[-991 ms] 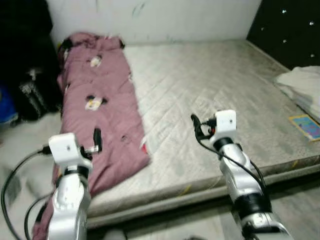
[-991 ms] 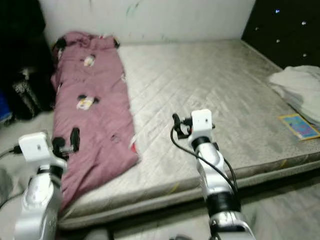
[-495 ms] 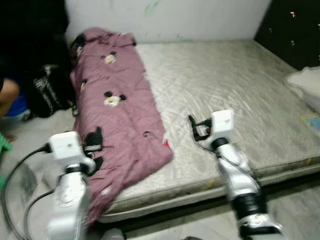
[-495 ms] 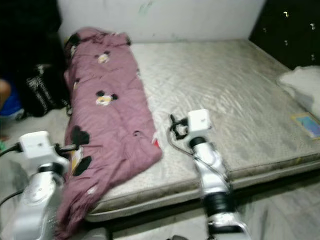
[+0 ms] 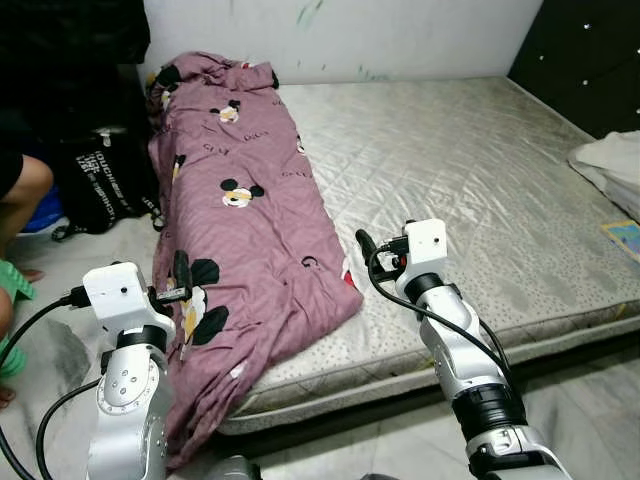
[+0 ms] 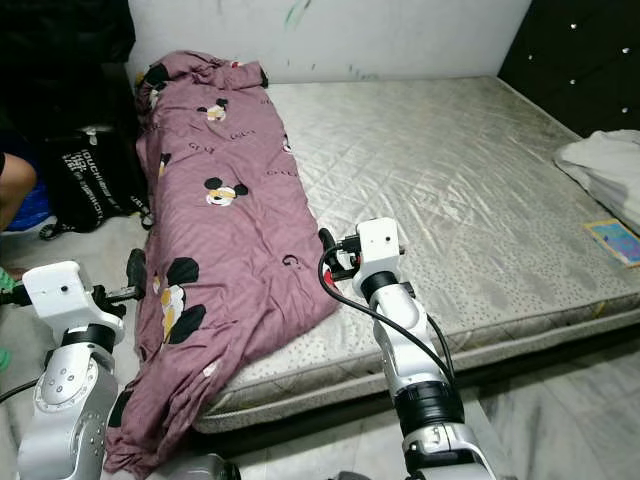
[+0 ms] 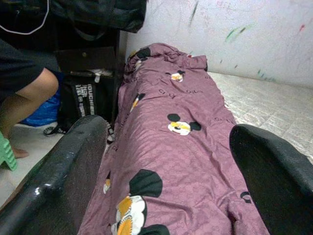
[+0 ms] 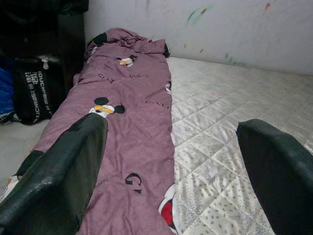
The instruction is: Clean up the room
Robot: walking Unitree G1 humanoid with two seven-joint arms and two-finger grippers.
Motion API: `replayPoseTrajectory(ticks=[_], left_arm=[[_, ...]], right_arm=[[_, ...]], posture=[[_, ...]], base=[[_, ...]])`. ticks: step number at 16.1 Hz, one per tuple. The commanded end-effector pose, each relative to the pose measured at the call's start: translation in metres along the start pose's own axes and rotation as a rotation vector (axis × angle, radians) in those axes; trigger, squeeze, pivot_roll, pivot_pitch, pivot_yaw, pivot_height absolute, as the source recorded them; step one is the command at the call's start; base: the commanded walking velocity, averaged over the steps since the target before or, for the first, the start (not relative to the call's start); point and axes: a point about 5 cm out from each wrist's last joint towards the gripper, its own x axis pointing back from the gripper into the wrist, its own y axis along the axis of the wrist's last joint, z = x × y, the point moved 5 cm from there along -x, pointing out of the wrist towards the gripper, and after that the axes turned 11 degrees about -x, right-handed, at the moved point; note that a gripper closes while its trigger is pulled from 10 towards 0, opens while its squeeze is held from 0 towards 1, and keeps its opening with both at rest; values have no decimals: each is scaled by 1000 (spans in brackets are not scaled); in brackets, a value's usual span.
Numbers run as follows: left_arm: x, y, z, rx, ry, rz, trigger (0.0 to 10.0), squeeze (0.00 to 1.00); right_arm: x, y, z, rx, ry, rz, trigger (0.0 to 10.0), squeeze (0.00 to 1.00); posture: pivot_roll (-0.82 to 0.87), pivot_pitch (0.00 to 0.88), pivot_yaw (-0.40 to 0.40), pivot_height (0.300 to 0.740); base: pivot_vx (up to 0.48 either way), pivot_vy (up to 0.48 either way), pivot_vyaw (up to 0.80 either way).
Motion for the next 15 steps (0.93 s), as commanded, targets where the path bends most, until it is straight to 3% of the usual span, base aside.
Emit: replayPoseTrajectory(ticks=[1,5,10,15], left_arm=[[-2,4,-2,2,-7,-7,10000,0],[-4,5,-4,4,-16,-13,10000,0],[-3,7,-7,13,-36,-27,10000,0],[-3,8,-9,23,-44,-30,10000,0]], right_arm=[[-1,7,-1,28,6,-17,10000,0],[-1,7,0,28,5,-17,10000,0],[-1,6,-3,20,-5,-11,10000,0],[-2,6,-4,10,-15,-10,10000,0]], posture=[[51,2,-56,740],[51,0,-56,740],[50,0,-56,740],[49,1,-57,740]], base=[[0,0,794],[0,0,747],[0,0,0],[280,0,0]])
